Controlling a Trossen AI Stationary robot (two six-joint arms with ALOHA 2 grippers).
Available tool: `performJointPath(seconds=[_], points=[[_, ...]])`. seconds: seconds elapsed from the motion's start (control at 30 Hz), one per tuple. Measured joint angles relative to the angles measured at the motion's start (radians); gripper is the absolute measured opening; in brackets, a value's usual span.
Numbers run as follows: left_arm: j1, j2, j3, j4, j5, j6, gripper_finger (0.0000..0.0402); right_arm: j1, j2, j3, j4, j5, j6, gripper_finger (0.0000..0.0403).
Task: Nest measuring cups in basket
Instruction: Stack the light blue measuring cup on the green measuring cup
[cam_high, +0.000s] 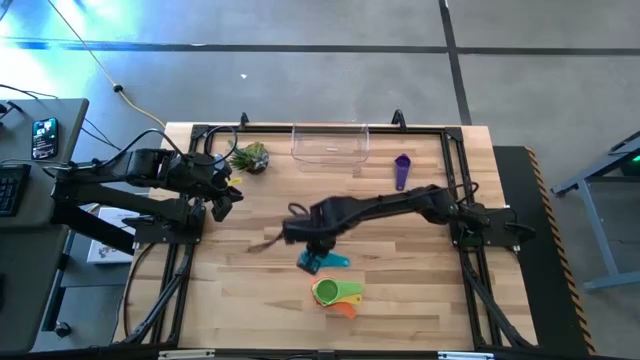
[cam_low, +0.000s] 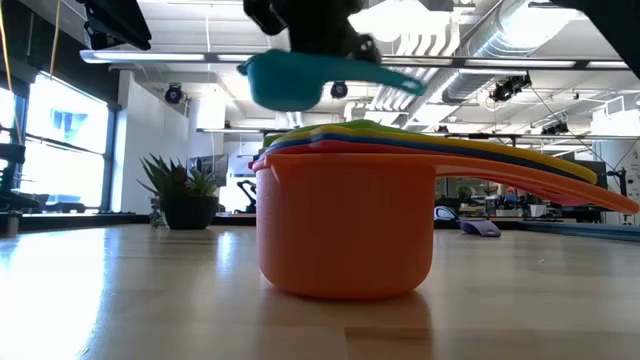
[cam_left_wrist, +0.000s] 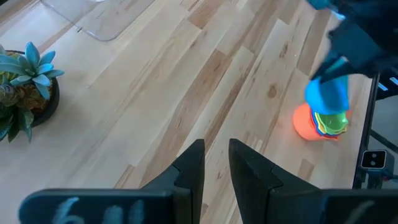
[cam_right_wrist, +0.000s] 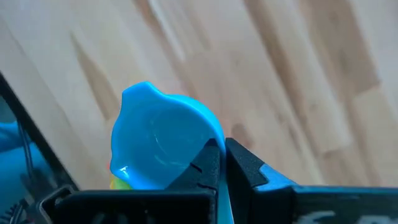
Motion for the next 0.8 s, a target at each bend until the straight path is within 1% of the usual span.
performJointPath(seconds=[0.17,0.37,0.53,0.7,0.8], points=[[0.0,0.0,0.0,0.0,0.0,0.0,0.0062,0.067,0.001,0.0,-0.03,0.003,0.079,0.0],[0.0,0.0,0.0,0.0,0.0,0.0,0.0062,0.124,0.006,-0.018,-0.026,0.0,0.098,0.0],[0.0,0.0,0.0,0.0,-0.005,0.0,0.0062,0.139,0.008,-0.08,0.014,-0.002,0.124,0.0],[0.0,0.0,0.0,0.0,-0.005,0.0,0.0062,0.138,0.009,-0.121,0.078,-0.033,0.121,0.0],[0.0,0.0,0.0,0.0,-0.005,0.0,0.0062,0.14,0.009,-0.141,0.086,-0.045,0.121,0.0]])
